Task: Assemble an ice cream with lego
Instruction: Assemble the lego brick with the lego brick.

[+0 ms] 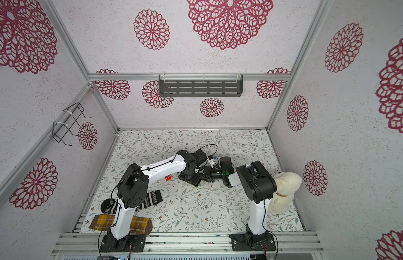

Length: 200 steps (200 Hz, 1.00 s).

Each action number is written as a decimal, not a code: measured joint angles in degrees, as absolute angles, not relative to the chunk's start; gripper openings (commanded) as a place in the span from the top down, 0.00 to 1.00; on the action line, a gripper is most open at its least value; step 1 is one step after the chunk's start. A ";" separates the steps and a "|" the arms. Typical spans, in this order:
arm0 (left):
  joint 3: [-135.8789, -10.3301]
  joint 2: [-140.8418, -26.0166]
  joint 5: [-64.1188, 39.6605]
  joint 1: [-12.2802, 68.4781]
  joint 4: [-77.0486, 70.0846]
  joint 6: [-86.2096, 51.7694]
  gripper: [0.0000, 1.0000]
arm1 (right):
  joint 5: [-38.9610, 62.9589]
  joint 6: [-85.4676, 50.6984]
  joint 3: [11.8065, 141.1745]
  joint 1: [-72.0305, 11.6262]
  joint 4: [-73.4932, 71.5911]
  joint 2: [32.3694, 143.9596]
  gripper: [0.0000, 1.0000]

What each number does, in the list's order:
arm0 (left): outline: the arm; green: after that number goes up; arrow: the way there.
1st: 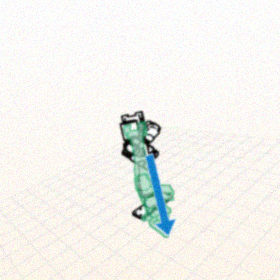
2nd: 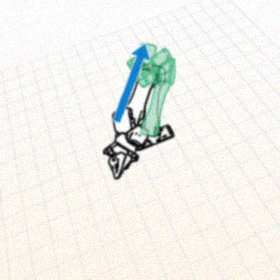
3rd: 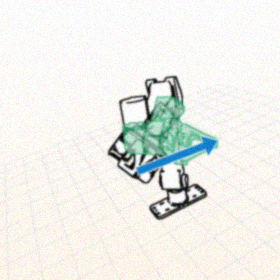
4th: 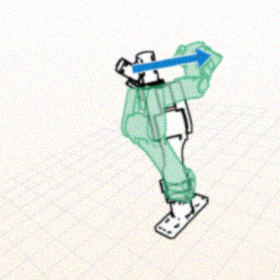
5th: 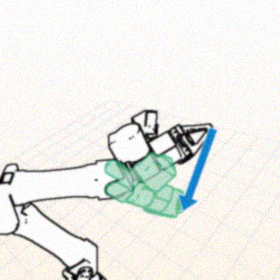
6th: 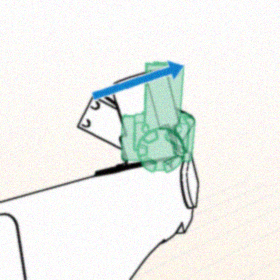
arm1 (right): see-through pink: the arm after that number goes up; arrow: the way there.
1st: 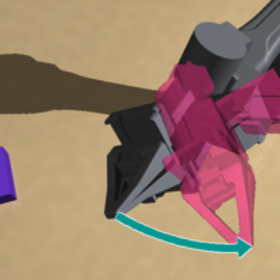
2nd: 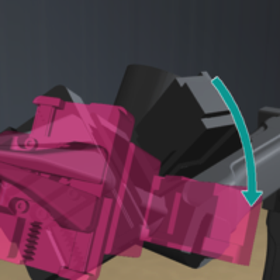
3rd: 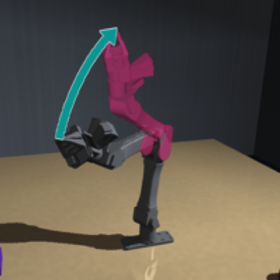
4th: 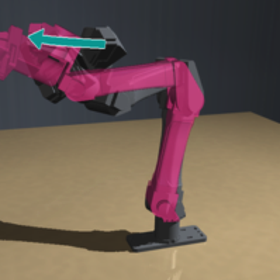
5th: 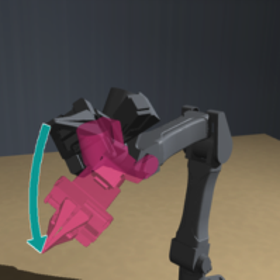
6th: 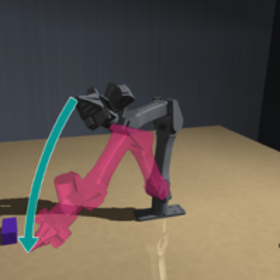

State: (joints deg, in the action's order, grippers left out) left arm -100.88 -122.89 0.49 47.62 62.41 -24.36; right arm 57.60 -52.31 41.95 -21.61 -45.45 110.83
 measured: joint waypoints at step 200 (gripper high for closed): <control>-98.32 -106.87 1.13 46.48 57.91 -26.37 0.08 | 54.89 -49.95 40.97 -21.50 -43.59 110.19 0.23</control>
State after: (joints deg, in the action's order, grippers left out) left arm -98.32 -106.87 1.13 46.48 57.91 -26.37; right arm 54.89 -49.95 40.97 -21.50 -43.59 110.19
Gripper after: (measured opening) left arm 0.923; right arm 0.762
